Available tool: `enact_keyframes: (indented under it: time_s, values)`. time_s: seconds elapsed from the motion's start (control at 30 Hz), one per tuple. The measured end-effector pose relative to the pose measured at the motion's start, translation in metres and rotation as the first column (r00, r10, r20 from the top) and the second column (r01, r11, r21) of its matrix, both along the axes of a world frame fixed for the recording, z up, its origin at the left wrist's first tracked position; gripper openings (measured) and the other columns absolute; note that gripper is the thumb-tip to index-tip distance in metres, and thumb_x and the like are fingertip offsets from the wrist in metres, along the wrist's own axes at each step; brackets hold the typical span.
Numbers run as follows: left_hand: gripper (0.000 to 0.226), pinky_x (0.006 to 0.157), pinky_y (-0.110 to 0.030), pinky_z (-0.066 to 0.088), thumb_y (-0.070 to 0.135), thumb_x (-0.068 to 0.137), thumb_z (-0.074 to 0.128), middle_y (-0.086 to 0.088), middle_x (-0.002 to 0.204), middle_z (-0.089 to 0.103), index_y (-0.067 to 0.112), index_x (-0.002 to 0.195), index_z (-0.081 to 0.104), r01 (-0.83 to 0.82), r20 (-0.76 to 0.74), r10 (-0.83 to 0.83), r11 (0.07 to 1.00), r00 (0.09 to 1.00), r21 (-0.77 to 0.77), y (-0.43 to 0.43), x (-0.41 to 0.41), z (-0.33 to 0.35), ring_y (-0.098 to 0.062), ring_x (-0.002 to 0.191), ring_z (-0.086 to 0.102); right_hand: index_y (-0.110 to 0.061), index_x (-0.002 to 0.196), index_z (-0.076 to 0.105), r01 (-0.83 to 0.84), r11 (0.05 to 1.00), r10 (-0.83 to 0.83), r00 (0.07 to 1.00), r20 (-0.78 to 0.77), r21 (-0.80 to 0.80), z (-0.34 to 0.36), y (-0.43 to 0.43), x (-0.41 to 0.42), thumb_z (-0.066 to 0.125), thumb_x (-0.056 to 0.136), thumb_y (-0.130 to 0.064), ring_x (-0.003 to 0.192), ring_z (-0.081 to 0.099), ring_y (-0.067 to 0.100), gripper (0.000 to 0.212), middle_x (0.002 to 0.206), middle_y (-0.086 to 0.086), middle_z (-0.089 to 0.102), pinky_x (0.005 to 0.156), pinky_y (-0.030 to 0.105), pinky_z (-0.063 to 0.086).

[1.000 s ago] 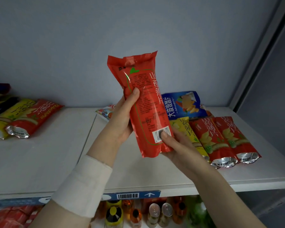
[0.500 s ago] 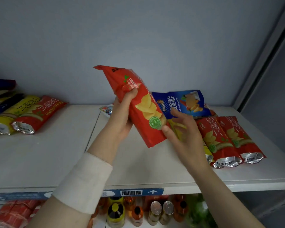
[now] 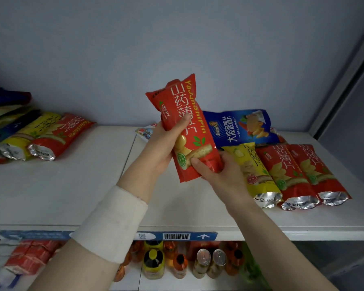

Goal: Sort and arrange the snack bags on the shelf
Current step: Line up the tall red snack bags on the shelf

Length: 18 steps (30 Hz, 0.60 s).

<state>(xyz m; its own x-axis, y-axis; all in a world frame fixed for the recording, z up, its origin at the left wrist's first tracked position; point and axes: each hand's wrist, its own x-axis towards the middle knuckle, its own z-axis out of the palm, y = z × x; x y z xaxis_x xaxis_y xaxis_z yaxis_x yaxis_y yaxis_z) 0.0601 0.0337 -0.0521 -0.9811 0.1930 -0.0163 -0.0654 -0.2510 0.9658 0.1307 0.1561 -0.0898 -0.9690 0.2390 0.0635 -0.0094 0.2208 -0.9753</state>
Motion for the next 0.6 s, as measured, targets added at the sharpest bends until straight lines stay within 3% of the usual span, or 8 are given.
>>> enact_keyframes:
  time_s: [0.07, 0.13, 0.2, 0.3, 0.4, 0.5, 0.6]
  values:
    - [0.051, 0.087, -0.035, 0.054, 0.031, 0.083, 0.065, -0.005, 0.116, 0.067, 0.014, 0.129, 0.05, -0.002, 0.036, 0.003, 1.0, 0.999, -0.03, -0.007, -0.005, -0.003, -0.02, 0.101, 0.067, -0.024, 0.116, 0.052, -0.136, 0.988, 0.127, 0.984, 0.124, 0.068, 0.004, 0.001, -0.002, 0.073, 0.069, -0.049, 0.098, 0.06, 0.008, 0.057, 0.106, -0.011, 0.061, 0.089, 0.037, 0.054]
    - [0.052, 0.089, -0.036, 0.053, 0.033, 0.082, 0.067, -0.006, 0.117, 0.067, 0.014, 0.128, 0.051, -0.016, 0.066, 0.023, 0.995, 0.998, -0.095, -0.014, -0.011, -0.005, -0.021, 0.101, 0.067, -0.023, 0.126, 0.049, -0.315, 0.908, 0.24, 0.932, 0.272, 0.276, 0.018, 0.009, -0.006, 0.068, 0.071, -0.055, 0.106, 0.058, 0.012, 0.067, 0.118, -0.007, 0.06, 0.091, 0.035, 0.051]
    - [0.045, 0.086, -0.034, 0.054, 0.035, 0.082, 0.067, -0.006, 0.117, 0.067, 0.015, 0.121, 0.055, -0.027, 0.084, 0.042, 0.985, 0.996, -0.171, -0.022, -0.017, -0.009, -0.02, 0.096, 0.068, -0.022, 0.134, 0.043, -0.435, 0.744, 0.245, 0.884, 0.398, 0.507, 0.036, 0.014, -0.012, 0.063, 0.077, -0.054, 0.113, 0.055, 0.014, 0.069, 0.128, -0.003, 0.056, 0.089, 0.027, 0.046]
    - [0.036, 0.075, -0.027, 0.054, 0.036, 0.082, 0.068, -0.006, 0.112, 0.068, 0.017, 0.11, 0.057, -0.046, 0.098, 0.077, 0.955, 0.992, -0.292, -0.036, -0.029, -0.014, -0.016, 0.085, 0.067, -0.019, 0.141, 0.033, -0.443, 0.38, 0.166, 0.896, 0.411, 0.812, 0.055, 0.007, -0.025, 0.056, 0.083, -0.053, 0.126, 0.046, 0.018, 0.071, 0.141, 0.001, 0.045, 0.1, 0.03, 0.042]
    - [0.052, 0.079, -0.031, 0.054, 0.041, 0.079, 0.069, -0.009, 0.112, 0.068, 0.009, 0.119, 0.057, -0.106, 0.101, 0.165, 0.897, 0.981, -0.429, -0.058, -0.043, -0.023, -0.021, 0.087, 0.067, -0.017, 0.139, 0.036, -0.43, 0.128, 0.157, 0.899, 0.409, 0.894, 0.061, -0.013, -0.039, 0.051, 0.085, -0.056, 0.125, 0.047, 0.022, 0.067, 0.139, 0.003, 0.047, 0.1, 0.036, 0.044]
    - [0.063, 0.083, -0.032, 0.051, 0.045, 0.076, 0.071, -0.011, 0.114, 0.067, 0.005, 0.123, 0.056, -0.123, 0.139, 0.229, 0.839, 0.963, -0.531, -0.091, -0.056, -0.03, -0.023, 0.091, 0.066, -0.015, 0.137, 0.038, -0.434, 0.043, 0.19, 0.888, 0.42, 0.9, 0.066, -0.038, -0.052, 0.049, 0.087, -0.055, 0.122, 0.049, 0.024, 0.065, 0.135, 0.005, 0.05, 0.094, 0.037, 0.045]
    - [0.065, 0.088, -0.034, 0.051, 0.044, 0.074, 0.073, -0.012, 0.116, 0.066, 0.005, 0.124, 0.055, -0.163, 0.106, 0.279, 0.785, 0.954, -0.598, -0.132, -0.075, -0.035, -0.025, 0.099, 0.066, -0.015, 0.133, 0.044, -0.395, 0.016, 0.237, 0.894, 0.38, 0.919, 0.072, -0.067, -0.07, 0.05, 0.086, -0.054, 0.117, 0.053, 0.024, 0.061, 0.129, 0.006, 0.055, 0.093, 0.037, 0.047]
